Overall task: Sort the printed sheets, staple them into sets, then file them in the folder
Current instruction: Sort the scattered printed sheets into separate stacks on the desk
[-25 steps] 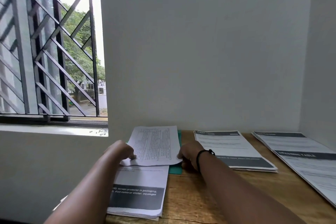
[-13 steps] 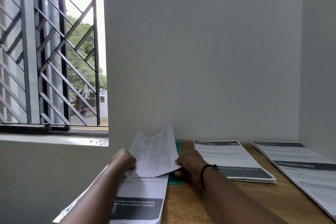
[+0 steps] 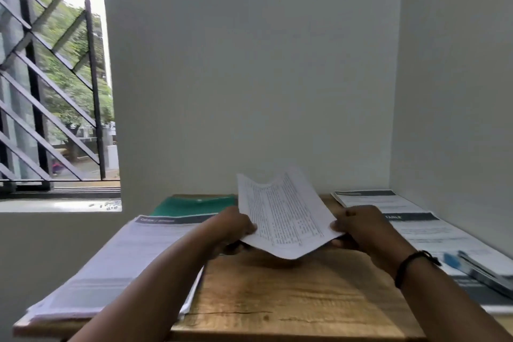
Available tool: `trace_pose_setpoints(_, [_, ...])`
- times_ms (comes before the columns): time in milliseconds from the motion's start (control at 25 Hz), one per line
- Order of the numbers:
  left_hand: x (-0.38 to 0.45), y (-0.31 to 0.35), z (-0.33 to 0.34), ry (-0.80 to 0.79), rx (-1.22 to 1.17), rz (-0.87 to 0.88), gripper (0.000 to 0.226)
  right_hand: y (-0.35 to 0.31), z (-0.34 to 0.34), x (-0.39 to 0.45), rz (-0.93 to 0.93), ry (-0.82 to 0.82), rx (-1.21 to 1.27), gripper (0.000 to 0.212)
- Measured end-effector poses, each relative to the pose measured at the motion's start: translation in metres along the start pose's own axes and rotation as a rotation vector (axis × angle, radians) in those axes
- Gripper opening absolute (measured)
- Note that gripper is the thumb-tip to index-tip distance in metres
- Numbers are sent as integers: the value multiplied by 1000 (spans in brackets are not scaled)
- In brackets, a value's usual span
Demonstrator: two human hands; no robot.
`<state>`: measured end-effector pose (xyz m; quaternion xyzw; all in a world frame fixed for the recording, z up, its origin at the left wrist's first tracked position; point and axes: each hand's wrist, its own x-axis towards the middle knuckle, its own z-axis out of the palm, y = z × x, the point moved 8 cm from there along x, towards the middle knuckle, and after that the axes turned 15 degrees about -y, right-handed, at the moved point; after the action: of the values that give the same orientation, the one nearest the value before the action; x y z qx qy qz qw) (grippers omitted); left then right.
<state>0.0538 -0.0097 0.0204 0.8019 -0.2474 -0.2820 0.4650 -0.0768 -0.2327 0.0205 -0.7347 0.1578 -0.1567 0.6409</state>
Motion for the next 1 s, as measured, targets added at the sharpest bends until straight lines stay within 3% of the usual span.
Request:
trace_pose_setpoints(200, [5, -8, 80, -90, 250, 16, 45, 42, -52, -63, 138, 44, -164, 6])
trace_pose_setpoints(440, [-12, -4, 89, -67, 569, -96, 57, 50, -68, -65, 236, 41, -676, 12])
trace_pose_setpoints(600, [-34, 9, 61, 160, 849, -115, 70, 11, -59, -63, 178, 127, -1022, 17])
trace_pose_setpoints(760, [-45, 5, 0, 357, 829, -134, 75, -29, -10, -51, -17, 60, -1030, 20])
trace_pose_setpoints(880, [-56, -17, -54, 441, 823, -195, 65, -39, 60, -38, -123, -193, -875, 26])
trace_pose_setpoints(1000, [-75, -62, -119, 541, 764, -343, 75, -30, 136, -27, -22, -473, -572, 29])
